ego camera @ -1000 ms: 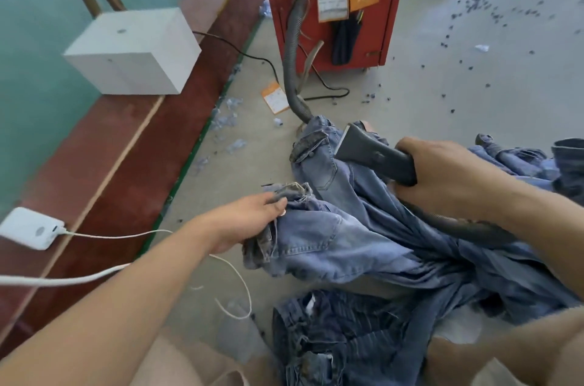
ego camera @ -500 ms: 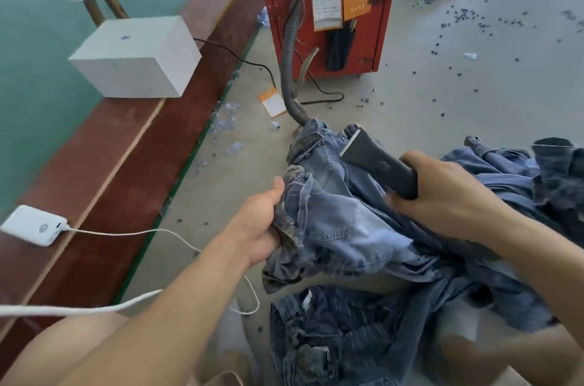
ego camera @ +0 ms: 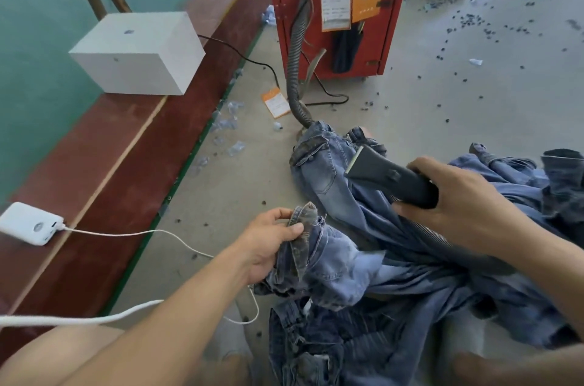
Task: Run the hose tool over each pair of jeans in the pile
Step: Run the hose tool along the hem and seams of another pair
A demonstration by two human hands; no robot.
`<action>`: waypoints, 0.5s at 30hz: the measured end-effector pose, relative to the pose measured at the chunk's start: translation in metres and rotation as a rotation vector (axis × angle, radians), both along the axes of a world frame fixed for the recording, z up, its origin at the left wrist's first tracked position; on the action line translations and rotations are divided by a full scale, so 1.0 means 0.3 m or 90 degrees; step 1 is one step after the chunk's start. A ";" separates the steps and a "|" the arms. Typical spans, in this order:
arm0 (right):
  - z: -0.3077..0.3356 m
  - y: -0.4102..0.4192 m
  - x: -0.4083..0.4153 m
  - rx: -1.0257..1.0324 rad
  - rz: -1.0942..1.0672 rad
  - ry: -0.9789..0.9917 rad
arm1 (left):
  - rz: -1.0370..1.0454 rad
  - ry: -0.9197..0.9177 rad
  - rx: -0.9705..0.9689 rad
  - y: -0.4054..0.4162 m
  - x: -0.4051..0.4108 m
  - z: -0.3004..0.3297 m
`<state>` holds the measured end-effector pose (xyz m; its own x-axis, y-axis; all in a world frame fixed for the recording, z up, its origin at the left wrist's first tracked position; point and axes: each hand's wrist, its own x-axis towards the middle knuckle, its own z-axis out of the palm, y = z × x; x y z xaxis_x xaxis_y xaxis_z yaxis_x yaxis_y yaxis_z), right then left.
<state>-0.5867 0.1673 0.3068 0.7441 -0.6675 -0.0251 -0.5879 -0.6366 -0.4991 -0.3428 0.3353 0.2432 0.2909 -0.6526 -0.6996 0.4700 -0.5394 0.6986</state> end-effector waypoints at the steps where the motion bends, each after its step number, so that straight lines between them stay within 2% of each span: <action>1: 0.000 0.001 0.000 -0.001 0.015 0.012 | 0.014 0.004 -0.014 0.000 0.008 0.003; 3: -0.004 0.006 0.003 -0.010 0.046 0.034 | 0.054 -0.031 -0.028 -0.009 0.024 0.002; 5: -0.015 0.014 0.010 -0.008 0.063 0.050 | 0.042 -0.179 -0.007 -0.014 0.038 -0.013; 8: -0.025 0.021 0.018 -0.006 0.054 0.056 | -0.166 -0.449 0.096 -0.001 0.052 -0.045; 11: -0.029 0.010 0.024 -0.016 0.060 0.040 | -0.370 -0.549 0.283 0.017 0.065 -0.083; 15: -0.034 0.007 0.030 -0.008 0.065 0.034 | -0.462 -0.658 0.425 0.027 0.127 -0.092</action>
